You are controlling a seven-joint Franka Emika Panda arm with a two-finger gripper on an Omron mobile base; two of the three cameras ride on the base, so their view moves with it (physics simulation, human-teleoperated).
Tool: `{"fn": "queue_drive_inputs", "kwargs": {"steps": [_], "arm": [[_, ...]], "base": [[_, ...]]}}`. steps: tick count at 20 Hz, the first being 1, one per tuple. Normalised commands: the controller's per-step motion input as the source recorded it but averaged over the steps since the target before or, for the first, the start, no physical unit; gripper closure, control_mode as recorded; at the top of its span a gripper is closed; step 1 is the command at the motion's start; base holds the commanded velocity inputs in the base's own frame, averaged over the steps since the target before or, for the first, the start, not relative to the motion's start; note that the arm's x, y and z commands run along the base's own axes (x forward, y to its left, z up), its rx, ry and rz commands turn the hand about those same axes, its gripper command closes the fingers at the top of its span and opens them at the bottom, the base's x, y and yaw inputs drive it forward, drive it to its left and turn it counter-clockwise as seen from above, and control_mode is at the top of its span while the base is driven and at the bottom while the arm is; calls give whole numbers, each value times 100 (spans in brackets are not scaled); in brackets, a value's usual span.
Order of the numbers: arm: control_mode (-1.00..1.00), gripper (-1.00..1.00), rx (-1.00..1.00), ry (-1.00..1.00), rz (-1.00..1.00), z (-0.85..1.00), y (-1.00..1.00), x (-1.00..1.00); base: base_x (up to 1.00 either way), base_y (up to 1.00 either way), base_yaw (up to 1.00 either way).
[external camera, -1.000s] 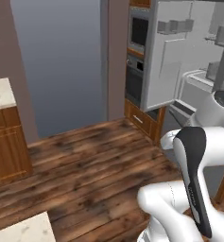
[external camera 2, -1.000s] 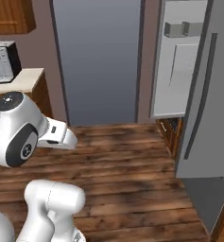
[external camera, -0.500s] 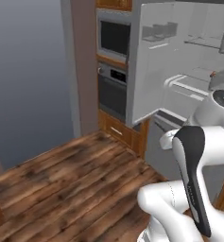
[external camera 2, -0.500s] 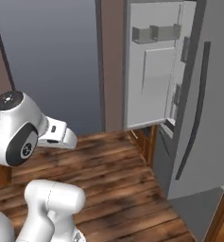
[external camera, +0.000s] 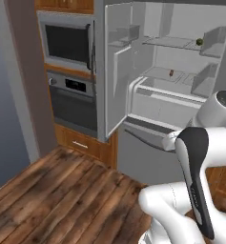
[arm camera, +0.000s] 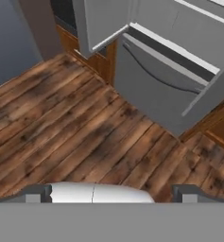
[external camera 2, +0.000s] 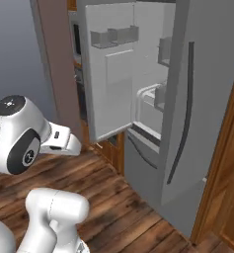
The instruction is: Pick up the banana and kiwi from the fridge and place one fruit on each plate on the dining counter.
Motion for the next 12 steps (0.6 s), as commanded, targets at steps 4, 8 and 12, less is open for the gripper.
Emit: {"fn": "queue_drive_inputs", "kwargs": {"steps": [4, 8, 12], "arm": [[100, -100, 0, 0, 0, 0, 0, 0], [100, -100, 0, 0, 0, 0, 0, 0], [100, -100, 0, 0, 0, 0, 0, 0]], "base": [[58, 50, -46], [70, 31, -42], [56, 23, -45]]}}
